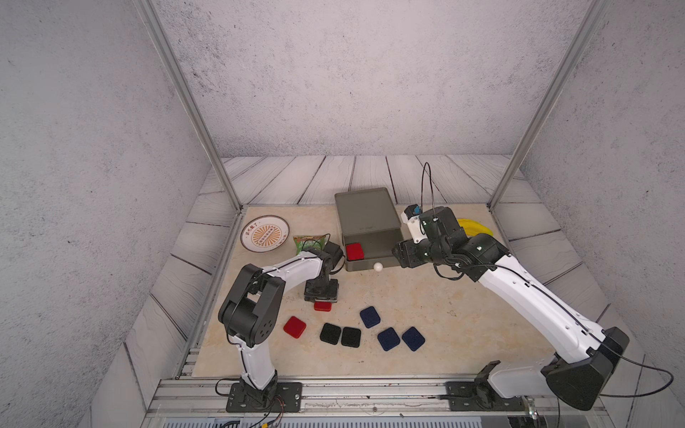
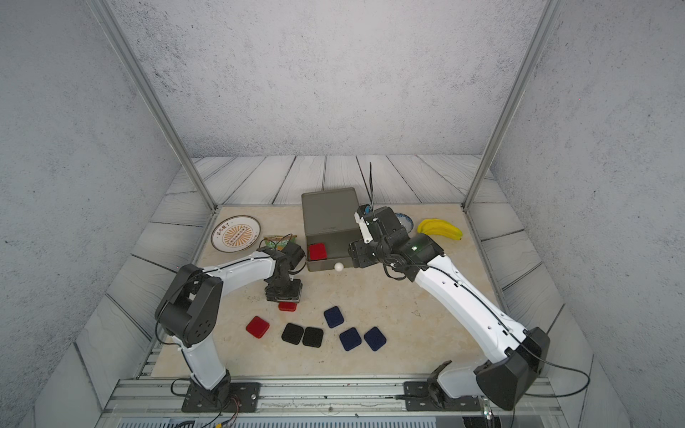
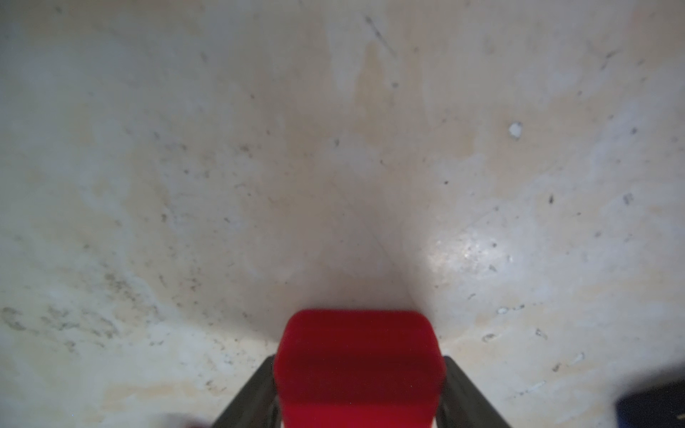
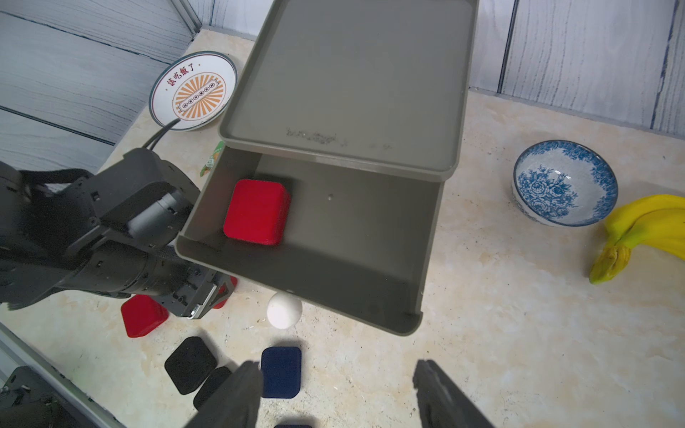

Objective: Place the brooch boxes into the drawer by color
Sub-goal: Pick up the brooch box from the center of the board.

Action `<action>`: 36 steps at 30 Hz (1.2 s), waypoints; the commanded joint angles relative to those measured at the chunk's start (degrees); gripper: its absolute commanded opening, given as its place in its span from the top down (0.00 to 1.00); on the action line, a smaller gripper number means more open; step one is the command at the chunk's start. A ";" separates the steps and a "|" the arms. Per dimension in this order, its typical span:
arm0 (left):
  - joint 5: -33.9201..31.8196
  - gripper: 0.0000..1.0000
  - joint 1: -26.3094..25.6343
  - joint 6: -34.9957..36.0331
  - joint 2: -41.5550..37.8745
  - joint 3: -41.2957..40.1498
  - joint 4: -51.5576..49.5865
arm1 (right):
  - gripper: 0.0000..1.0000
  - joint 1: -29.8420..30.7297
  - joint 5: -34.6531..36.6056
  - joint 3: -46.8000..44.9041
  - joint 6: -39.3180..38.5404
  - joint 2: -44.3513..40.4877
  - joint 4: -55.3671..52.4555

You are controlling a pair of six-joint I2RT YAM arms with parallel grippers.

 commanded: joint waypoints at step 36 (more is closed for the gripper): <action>18.38 0.48 3.72 -10.53 -26.15 22.14 4.06 | 0.31 11.57 -10.10 -5.07 6.47 1.16 28.95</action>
